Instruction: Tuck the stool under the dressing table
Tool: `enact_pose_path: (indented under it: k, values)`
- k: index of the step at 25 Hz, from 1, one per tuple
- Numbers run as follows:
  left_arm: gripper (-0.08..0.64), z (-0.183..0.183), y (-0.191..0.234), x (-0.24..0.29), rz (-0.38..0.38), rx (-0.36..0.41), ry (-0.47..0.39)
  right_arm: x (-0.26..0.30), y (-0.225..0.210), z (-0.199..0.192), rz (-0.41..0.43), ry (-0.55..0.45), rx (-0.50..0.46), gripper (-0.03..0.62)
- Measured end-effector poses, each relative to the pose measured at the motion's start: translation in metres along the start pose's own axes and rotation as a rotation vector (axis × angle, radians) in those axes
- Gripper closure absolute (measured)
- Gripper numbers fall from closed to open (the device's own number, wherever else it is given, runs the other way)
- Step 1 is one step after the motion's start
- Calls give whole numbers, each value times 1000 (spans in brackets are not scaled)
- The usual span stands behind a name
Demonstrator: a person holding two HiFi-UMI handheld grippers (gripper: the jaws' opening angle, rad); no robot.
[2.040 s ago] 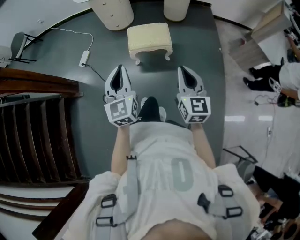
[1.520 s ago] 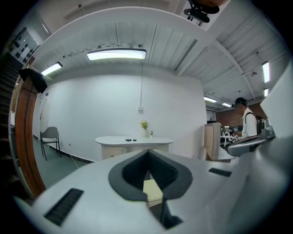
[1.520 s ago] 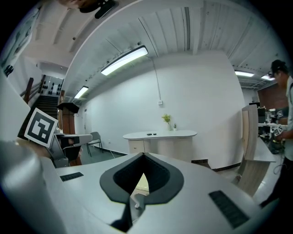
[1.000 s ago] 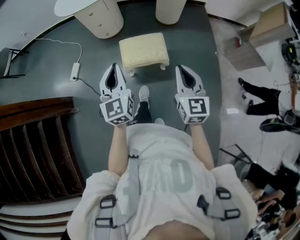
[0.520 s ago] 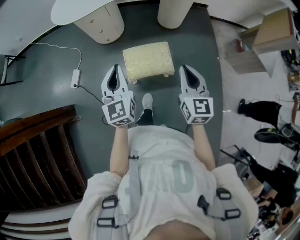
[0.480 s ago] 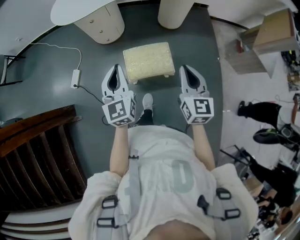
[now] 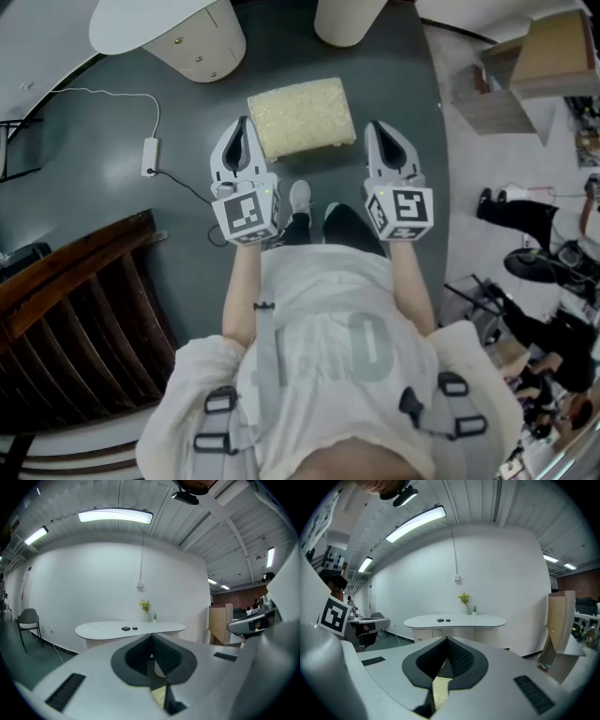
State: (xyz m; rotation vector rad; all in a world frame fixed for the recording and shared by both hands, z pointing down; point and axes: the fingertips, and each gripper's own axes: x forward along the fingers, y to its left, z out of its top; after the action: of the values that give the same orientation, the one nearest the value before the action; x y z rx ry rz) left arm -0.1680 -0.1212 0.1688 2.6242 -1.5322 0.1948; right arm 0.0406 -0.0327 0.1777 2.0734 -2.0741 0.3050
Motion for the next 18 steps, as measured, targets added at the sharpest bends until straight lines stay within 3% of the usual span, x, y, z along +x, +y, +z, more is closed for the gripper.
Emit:
enact_pose_path:
  k: [13, 18]
  values:
    - [557, 25, -19, 14, 80, 24, -22, 20, -30, 20, 52, -38, 4, 589]
    - [557, 29, -31, 15, 93, 45, -28, 24, -36, 13, 100, 3, -5, 589]
